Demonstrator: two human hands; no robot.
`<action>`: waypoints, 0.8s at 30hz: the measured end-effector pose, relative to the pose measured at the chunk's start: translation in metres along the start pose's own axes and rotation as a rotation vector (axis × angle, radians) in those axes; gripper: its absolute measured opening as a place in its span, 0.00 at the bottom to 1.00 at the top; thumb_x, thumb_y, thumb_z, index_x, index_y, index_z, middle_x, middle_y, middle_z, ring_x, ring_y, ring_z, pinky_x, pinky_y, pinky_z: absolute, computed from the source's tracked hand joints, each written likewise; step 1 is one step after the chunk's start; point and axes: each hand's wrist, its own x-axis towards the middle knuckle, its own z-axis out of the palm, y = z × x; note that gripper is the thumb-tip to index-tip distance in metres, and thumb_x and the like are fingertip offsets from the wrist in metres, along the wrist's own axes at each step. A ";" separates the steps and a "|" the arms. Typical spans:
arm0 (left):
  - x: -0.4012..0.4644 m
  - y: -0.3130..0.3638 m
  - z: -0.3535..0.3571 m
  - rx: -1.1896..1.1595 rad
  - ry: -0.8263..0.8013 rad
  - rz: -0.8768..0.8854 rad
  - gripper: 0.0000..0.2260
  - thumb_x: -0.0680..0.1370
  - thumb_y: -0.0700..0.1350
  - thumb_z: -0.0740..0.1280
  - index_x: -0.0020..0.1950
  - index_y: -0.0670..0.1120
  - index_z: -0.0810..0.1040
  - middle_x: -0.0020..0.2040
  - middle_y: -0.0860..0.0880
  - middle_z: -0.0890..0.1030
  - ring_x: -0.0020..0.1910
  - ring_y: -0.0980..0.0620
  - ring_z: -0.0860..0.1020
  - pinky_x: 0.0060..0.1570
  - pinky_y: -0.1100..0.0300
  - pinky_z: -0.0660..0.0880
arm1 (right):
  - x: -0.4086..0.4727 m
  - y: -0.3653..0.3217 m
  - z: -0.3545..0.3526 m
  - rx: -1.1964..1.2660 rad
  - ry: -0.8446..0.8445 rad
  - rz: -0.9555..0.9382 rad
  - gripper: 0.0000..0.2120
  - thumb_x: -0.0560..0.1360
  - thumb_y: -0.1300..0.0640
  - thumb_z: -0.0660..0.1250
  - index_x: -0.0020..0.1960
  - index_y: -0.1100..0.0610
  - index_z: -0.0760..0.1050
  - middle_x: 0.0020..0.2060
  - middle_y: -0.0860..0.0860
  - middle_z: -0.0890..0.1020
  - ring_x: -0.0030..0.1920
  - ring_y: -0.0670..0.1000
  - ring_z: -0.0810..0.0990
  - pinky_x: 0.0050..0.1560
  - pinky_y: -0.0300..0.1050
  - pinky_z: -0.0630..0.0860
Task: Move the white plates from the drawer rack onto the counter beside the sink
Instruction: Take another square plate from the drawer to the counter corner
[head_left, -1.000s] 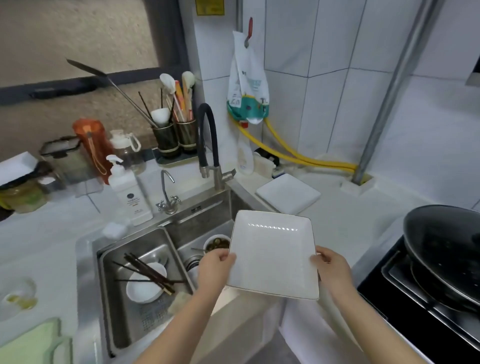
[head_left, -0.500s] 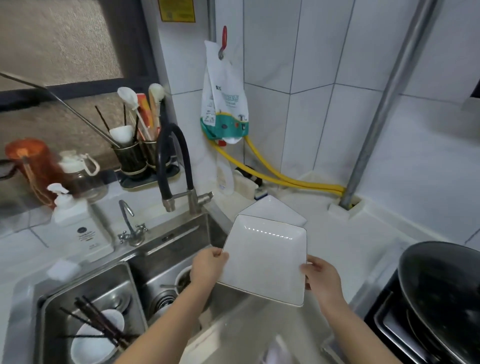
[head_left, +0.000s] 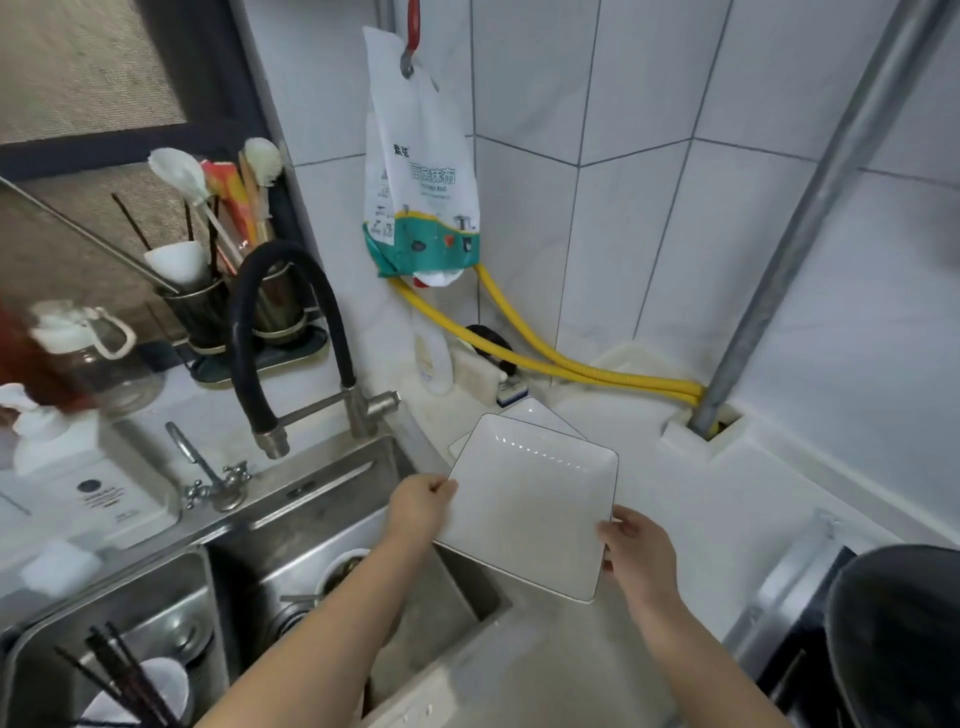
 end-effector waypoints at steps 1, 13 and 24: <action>0.008 0.001 0.002 0.010 -0.009 0.009 0.10 0.77 0.45 0.64 0.36 0.48 0.73 0.35 0.45 0.73 0.37 0.50 0.69 0.36 0.58 0.60 | 0.005 -0.001 0.002 -0.001 0.005 0.004 0.07 0.70 0.64 0.62 0.40 0.61 0.79 0.32 0.63 0.78 0.32 0.56 0.78 0.50 0.63 0.79; 0.118 0.015 0.027 0.072 -0.144 0.079 0.12 0.78 0.46 0.63 0.54 0.43 0.83 0.52 0.45 0.84 0.51 0.47 0.79 0.46 0.62 0.69 | 0.060 0.000 0.044 -0.078 0.125 0.157 0.05 0.73 0.63 0.64 0.47 0.61 0.78 0.38 0.57 0.82 0.42 0.59 0.82 0.50 0.59 0.80; 0.170 0.009 0.047 0.246 -0.166 0.146 0.13 0.79 0.47 0.62 0.50 0.40 0.81 0.42 0.44 0.80 0.43 0.47 0.77 0.40 0.59 0.67 | 0.079 0.011 0.076 -0.135 0.136 0.281 0.04 0.73 0.60 0.64 0.48 0.58 0.73 0.33 0.50 0.79 0.29 0.52 0.80 0.43 0.56 0.81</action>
